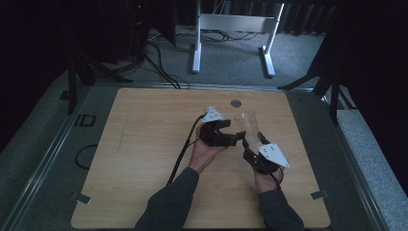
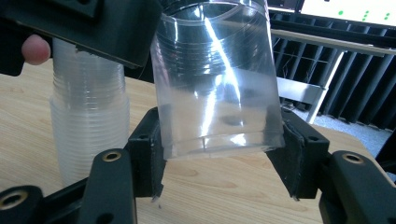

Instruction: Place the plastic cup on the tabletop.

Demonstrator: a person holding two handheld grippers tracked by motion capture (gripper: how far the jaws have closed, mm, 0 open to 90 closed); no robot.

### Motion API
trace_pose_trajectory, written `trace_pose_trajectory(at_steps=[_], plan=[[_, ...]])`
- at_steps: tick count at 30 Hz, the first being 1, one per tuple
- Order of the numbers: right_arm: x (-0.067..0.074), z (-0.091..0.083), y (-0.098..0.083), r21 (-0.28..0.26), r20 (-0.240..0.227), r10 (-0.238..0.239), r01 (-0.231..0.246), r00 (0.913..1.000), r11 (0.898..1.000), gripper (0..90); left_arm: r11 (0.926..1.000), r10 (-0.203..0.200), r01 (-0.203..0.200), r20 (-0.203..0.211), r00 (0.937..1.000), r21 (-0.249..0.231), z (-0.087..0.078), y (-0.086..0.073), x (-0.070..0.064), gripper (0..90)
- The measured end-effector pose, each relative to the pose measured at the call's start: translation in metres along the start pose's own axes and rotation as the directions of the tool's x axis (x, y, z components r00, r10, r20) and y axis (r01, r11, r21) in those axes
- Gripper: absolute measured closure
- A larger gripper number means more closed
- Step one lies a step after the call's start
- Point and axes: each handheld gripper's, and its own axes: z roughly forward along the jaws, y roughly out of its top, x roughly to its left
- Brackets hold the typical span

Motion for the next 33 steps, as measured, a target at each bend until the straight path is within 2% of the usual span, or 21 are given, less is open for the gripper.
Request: trace_pose_trajectory(at_steps=[20,29,33], plan=[[0.003,0.0,-0.001,-0.004,-0.003,0.003,-0.003,1.0,1.0,42.0,0.9994,-0.034,0.034,0.046,0.9983,0.001,0.012,0.004,-0.005,19.5],[0.005,0.0,0.0,-0.008,-0.01,-0.006,0.006,0.9999,1.0,42.0,0.9992,-0.041,0.041,0.052,0.9978,0.005,0.017,0.005,-0.007,19.0],[0.005,0.0,-0.001,-0.007,-0.012,-0.005,0.005,0.9999,1.0,42.0,0.9981,-0.061,0.061,0.051,0.9968,-0.005,0.018,0.005,-0.007,18.9]])
